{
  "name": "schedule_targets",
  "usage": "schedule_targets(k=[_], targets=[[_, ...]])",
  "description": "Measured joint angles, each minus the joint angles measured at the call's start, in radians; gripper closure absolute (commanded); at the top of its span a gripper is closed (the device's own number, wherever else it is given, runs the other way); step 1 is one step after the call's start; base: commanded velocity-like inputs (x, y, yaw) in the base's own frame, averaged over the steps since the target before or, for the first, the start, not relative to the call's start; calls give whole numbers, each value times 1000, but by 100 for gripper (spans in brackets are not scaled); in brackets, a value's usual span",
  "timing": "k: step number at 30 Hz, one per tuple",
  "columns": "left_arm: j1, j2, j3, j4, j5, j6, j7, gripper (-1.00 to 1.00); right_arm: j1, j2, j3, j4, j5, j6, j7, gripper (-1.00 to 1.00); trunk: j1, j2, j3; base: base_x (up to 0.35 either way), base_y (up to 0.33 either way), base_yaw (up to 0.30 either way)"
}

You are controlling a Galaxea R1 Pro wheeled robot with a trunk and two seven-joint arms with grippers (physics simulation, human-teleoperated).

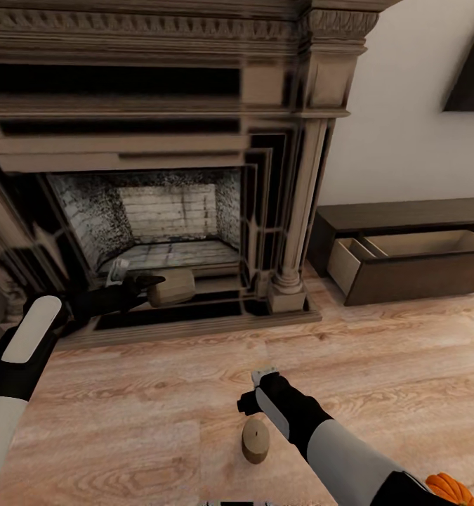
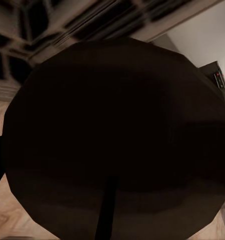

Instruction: Place each of the two pumpkins and all three candles from the living room inside a cabinet in the living room (use any cabinet), then make sure every cabinet is closed, and position the cauldron so it is next to a table in the living room.

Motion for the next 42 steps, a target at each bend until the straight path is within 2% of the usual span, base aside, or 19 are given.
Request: schedule_targets(k=[11,14,18,22,42], targets=[[0,-4,-1,-1,-1,-2,0,100,0,0,2,-1,2,-6,0,-100,5,-3,-43,0,0,4],[0,-4,-1,-1,-2,-2,0,100,0,0,4,-2,3,-35,0,-100,6,-3,-54,0,0,0],[0,-5,-2,-1,-2,-2,0,100,0,0,47,-4,3,-82,0,-100,8,-4,-70,0,0,0],[0,-6,-3,-2,-2,-2,0,100,-1,0,64,-24,4,-89,-4,-100,10,-5,-85,0,0,0],[0,-6,-3,-2,-2,-2,0,100,-2,0,69,-45,16,-90,-12,-100,19,-10,-162,0,0,0]])
